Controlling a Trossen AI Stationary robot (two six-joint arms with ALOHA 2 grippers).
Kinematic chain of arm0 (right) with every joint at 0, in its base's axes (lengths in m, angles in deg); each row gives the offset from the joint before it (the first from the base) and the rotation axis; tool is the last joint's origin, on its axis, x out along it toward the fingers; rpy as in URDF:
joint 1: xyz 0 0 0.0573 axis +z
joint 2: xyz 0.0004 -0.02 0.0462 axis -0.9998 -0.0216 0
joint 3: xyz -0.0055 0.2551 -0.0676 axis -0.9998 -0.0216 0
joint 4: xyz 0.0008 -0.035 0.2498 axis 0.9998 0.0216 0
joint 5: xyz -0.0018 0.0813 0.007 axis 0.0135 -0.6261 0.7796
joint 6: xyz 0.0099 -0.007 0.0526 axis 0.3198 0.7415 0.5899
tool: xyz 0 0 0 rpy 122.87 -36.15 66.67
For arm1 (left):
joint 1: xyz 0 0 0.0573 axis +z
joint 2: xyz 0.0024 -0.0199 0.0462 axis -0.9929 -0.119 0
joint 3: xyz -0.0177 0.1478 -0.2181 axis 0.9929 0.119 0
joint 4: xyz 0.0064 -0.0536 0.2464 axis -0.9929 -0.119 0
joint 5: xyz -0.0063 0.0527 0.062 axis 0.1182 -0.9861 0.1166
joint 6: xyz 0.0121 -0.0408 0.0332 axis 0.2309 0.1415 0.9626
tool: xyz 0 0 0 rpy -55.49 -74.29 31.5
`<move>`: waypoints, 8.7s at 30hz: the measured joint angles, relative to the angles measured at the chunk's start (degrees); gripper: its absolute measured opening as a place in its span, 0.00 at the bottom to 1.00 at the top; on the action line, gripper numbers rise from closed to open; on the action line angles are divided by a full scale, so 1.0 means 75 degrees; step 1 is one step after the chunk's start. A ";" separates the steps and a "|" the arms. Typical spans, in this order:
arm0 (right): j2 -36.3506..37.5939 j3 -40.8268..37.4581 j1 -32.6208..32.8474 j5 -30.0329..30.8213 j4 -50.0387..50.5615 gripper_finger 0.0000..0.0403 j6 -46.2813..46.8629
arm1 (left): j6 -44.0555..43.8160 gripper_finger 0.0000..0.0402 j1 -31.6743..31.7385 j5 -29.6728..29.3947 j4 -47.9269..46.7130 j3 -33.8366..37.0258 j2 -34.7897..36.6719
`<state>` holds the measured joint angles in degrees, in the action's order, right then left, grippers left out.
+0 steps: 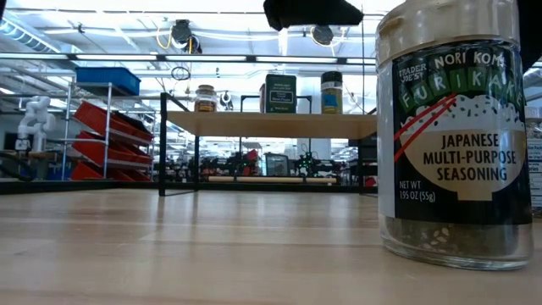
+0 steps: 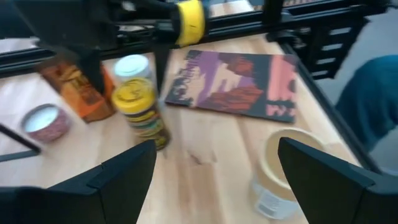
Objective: Shelf spices
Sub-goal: Put the yellow spice bottle on the shelf
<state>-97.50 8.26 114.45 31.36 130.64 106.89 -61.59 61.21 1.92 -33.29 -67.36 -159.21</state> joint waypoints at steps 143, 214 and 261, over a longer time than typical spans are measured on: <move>-0.0175 0.2425 -0.1366 -0.1578 -0.1501 0.56 -0.3630 | -0.1520 0.97 0.1003 -0.0316 0.0305 0.0085 -0.0002; 0.0296 0.5844 -0.1352 0.0717 0.2149 0.74 -0.3485 | -0.0230 0.60 0.0817 -0.0180 -0.0058 0.0076 0.1387; 0.1308 0.1381 0.0041 0.0990 -0.1793 0.74 -0.2137 | 0.1646 0.60 0.6721 0.1461 -0.1828 0.0085 0.4590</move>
<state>-87.69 18.62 114.76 38.78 117.19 90.86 -49.24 111.62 12.88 -47.00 -66.73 -124.79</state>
